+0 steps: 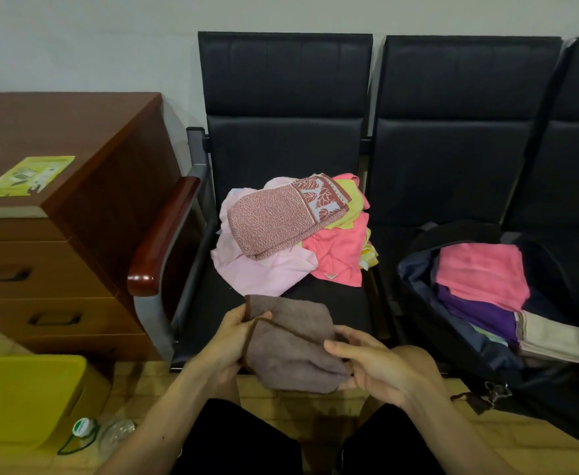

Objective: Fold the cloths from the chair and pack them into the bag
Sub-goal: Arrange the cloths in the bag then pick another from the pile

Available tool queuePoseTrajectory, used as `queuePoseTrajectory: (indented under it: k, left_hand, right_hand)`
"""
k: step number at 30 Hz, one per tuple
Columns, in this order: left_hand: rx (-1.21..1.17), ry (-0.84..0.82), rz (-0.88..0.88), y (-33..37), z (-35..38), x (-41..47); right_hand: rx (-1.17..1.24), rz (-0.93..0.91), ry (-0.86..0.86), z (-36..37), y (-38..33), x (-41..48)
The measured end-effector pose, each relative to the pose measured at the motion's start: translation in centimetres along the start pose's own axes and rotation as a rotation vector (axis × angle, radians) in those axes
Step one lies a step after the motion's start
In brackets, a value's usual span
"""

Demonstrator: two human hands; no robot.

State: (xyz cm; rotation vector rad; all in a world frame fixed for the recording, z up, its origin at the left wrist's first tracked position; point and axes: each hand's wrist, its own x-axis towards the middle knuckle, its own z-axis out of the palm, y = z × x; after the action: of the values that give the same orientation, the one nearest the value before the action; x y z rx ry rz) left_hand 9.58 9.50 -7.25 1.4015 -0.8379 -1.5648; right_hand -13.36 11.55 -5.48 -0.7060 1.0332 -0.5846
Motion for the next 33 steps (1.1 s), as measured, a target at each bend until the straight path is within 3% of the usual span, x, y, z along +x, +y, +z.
queuePoseTrajectory:
  k: [5, 10, 13, 15, 18, 19, 21, 22, 24, 27, 29, 33]
  left_hand:
    - [-0.039, 0.112, 0.071, 0.5, -1.0, 0.8]
    - [0.006, 0.076, 0.153, 1.1, -1.0, 0.4]
    - [0.087, 0.044, 0.266, 1.9, -1.0, -0.2]
    - [0.101, 0.05, 0.32, 2.4, -1.0, -0.6]
    - [0.095, 0.104, 0.379, 2.7, -0.5, -1.0]
    - [0.093, 0.119, 0.389, 2.7, -0.4, -1.0]
    - [0.054, 0.136, 0.396, 2.8, -0.4, -0.9]
    - [0.044, 0.125, 0.402, 3.1, -0.5, -1.1]
    - [0.141, 0.071, 0.435, 3.8, -0.9, -1.2]
    - [0.358, -0.044, 0.415, 4.7, -1.1, -1.7]
    - [0.38, -0.107, 0.38, 5.3, -0.7, -2.0]
    - [0.169, -0.227, 0.288, 5.7, 0.5, -2.9]
  right_hand:
    - [-0.04, -0.16, 0.002, -0.5, 0.1, -0.3]
    - [-0.443, -0.198, -0.008, -0.6, -0.9, -0.4]
    - [-0.492, -0.22, 0.027, -0.4, -0.9, 0.2]
    - [-0.54, -0.43, 0.184, -0.3, -0.3, 0.9]
    - [-0.737, -0.819, 0.613, -0.1, 1.3, 1.7]
    - [-0.847, -0.933, 0.678, -0.2, 1.8, 1.5]
    - [-1.11, -1.076, 0.589, -0.6, 3.3, 1.5]
    - [-1.181, -1.02, 0.441, -1.1, 3.7, 1.4]
    - [-1.06, -0.757, 0.215, -1.9, 3.3, 1.2]
    - [-0.558, -0.68, 0.308, -2.4, 1.2, 1.5]
    - [-0.457, -0.612, 0.318, -1.4, -0.9, 1.9]
    - [-0.269, -0.326, 0.078, 1.3, -3.5, 1.7]
